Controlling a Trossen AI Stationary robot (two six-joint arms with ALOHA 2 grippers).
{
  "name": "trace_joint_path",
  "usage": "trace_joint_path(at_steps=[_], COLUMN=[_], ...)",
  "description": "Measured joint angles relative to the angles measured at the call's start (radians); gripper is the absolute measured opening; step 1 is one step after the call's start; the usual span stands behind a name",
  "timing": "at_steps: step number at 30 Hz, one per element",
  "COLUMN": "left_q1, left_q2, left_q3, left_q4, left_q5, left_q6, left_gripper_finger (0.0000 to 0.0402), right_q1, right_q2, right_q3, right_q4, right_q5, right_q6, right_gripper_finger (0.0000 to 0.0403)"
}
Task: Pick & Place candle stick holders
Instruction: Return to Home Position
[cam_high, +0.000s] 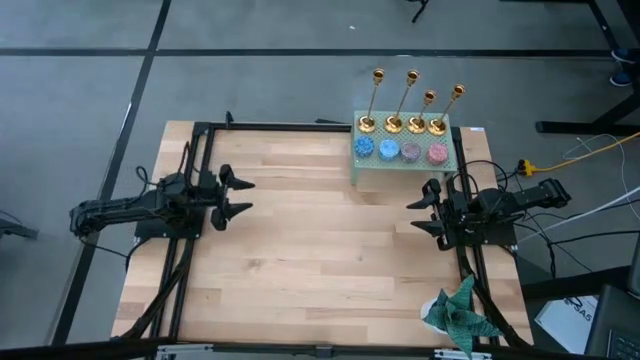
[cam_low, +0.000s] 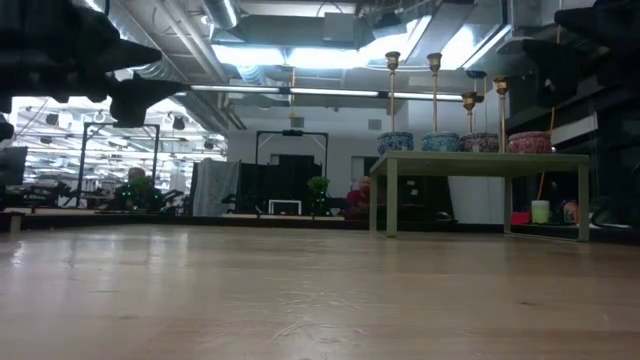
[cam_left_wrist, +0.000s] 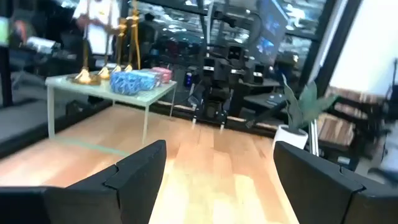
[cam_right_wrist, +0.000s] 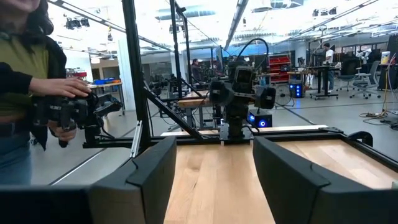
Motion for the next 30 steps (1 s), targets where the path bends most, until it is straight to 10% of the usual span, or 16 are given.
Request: trace_joint_path(at_steps=[8, 30], left_q1=[-0.064, -0.063], left_q2=[-0.004, -0.011], left_q3=[0.0, 0.0], left_q4=[-0.069, -0.11], left_q5=[-0.009, -0.033], left_q6=[0.208, 0.2], left_gripper_finger=[0.0294, 0.0294], right_q1=[0.0, 0.0], right_q2=[0.0, 0.0], right_q3=[0.0, 0.0], right_q4=[0.0, 0.0], right_q5=[0.0, 0.0], right_q6=[0.0, 0.0], right_gripper_finger=[0.0218, 0.0218])
